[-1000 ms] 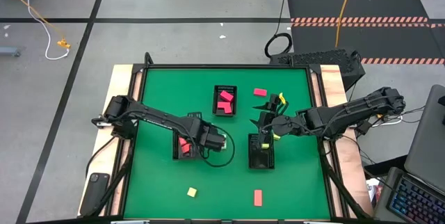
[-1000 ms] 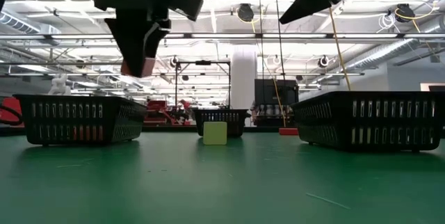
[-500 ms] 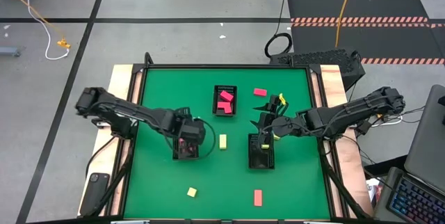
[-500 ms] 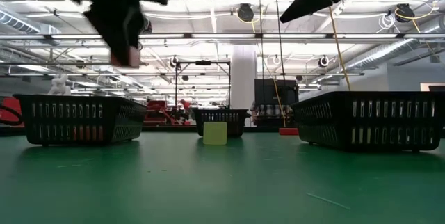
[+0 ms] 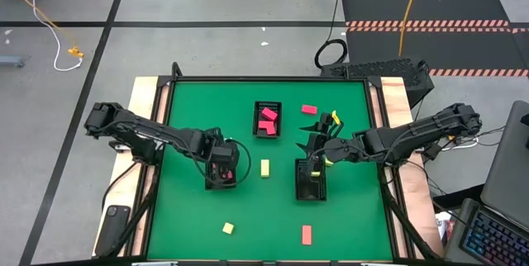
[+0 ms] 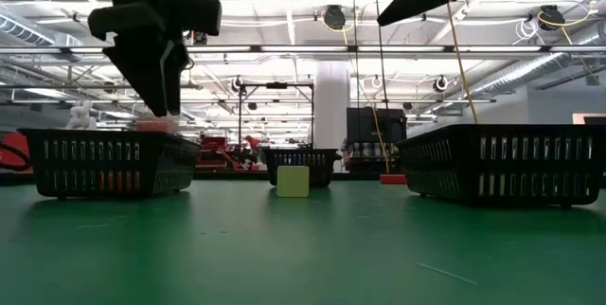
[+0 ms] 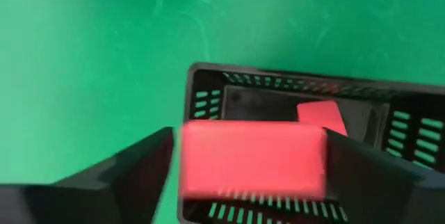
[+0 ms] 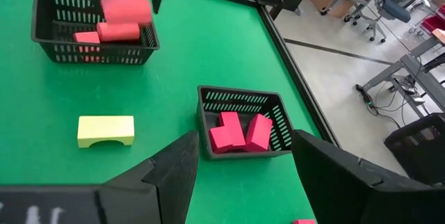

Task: Sort & place blocks by color
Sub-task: Put the orange block into the bottom left black bin, then adjust the bottom right black bin

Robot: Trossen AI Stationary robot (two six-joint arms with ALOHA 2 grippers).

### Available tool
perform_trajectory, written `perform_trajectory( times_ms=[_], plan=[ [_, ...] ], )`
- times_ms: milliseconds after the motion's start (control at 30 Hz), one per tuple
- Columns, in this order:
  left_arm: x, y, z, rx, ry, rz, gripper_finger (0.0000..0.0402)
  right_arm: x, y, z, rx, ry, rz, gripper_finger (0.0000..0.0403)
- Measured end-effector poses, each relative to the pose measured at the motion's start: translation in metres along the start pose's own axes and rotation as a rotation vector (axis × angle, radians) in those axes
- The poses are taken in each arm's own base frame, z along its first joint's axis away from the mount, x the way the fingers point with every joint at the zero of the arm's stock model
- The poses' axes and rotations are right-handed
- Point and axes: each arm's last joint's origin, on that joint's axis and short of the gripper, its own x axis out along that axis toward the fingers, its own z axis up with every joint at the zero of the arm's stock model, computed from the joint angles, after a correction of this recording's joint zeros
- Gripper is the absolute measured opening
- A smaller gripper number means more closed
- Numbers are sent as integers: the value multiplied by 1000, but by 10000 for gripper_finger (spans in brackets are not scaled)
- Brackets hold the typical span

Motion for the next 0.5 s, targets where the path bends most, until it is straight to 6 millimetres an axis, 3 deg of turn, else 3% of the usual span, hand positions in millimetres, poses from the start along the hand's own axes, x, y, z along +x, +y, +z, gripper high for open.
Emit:
perform_trajectory(
  times_ms=[100, 333, 500],
  plan=[
    [0, 0, 1, -21, -2, -2, 381, 0, 0, 0, -1, 1, 0, 224],
    [-1, -1, 1, -33, 1, -32, 303, 0, 0, -1, -5, 6, 0, 224],
    [-2, -2, 1, -51, 8, -66, 270, 0, 0, -1, -6, 7, 0, 224]
  ],
)
